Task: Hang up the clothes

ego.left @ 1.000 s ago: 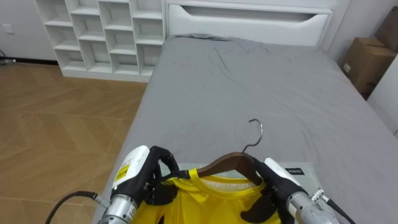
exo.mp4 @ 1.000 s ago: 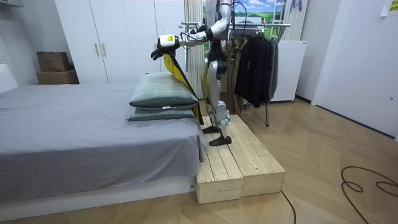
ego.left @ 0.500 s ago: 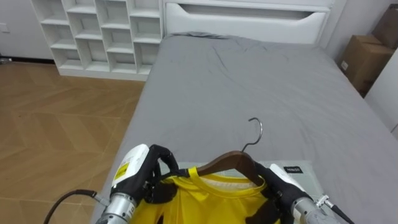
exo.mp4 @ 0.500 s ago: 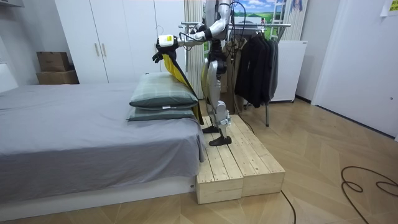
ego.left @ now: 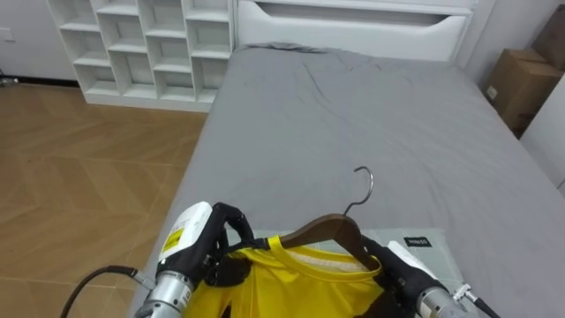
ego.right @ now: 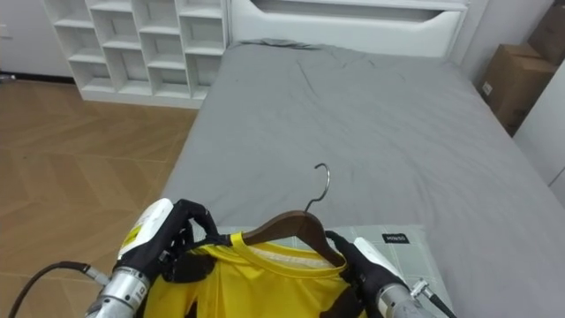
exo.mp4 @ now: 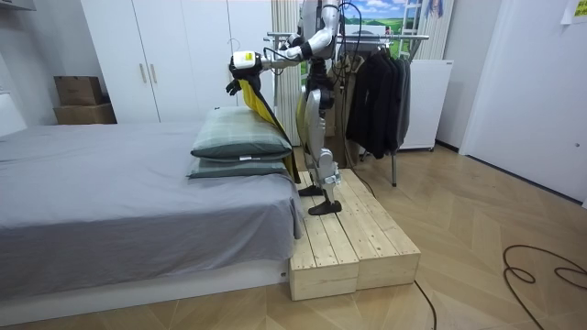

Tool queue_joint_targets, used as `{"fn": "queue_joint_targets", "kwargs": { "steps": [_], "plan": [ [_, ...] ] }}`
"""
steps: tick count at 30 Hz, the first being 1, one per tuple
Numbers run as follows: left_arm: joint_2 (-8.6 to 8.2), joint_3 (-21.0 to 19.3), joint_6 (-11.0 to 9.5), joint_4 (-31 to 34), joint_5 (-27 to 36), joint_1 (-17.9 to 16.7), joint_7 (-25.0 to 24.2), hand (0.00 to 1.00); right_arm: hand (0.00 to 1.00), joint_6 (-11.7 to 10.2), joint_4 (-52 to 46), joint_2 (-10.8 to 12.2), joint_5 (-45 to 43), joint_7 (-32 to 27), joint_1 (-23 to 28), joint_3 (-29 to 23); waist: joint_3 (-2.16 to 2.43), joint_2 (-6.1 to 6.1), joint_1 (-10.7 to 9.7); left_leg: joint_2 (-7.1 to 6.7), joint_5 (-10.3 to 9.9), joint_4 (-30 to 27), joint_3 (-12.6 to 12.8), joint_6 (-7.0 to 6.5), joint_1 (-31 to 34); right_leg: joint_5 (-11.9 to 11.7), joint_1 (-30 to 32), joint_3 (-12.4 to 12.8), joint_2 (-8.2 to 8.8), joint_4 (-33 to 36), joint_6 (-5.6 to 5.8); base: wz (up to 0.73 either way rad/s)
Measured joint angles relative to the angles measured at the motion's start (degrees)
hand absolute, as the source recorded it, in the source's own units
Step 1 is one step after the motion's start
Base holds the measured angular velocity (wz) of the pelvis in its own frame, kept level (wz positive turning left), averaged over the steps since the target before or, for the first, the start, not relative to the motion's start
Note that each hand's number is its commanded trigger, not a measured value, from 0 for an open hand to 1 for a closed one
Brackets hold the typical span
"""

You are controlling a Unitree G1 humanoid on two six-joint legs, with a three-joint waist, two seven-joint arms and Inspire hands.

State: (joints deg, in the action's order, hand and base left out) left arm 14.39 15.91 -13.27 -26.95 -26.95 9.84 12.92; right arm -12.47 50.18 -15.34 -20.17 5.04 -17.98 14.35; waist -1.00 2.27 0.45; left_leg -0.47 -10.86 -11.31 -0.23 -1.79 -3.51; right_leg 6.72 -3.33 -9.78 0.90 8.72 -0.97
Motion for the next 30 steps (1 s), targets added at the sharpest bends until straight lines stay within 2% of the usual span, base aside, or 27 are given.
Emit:
{"fn": "queue_joint_targets", "kwargs": {
  "steps": [16, 30],
  "plan": [
    [0.27, -0.05, 0.00, 0.08, 1.14, 0.09, 0.18, 1.00, 1.00, 0.06, 0.82, -0.07, 0.44, -0.76, -0.01, -0.01, 0.09, -0.12, 0.21, 0.00, 0.00, -0.03, 0.08, 0.00, -0.08, -0.01, 0.21, 0.34, -0.02, 0.30, 0.00, 0.00],
    [0.41, -0.06, -0.08, 0.07, 1.56, 0.09, 2.41, 1.00, 1.00, -1.17, 0.82, -0.68, 0.55, -1.24, 0.03, -0.02, 0.09, -0.18, -0.24, -0.01, 0.01, -0.01, 0.02, -0.01, -0.22, -0.01, 0.01, 0.31, -0.02, 0.12, 0.00, 0.00]
  ]
}}
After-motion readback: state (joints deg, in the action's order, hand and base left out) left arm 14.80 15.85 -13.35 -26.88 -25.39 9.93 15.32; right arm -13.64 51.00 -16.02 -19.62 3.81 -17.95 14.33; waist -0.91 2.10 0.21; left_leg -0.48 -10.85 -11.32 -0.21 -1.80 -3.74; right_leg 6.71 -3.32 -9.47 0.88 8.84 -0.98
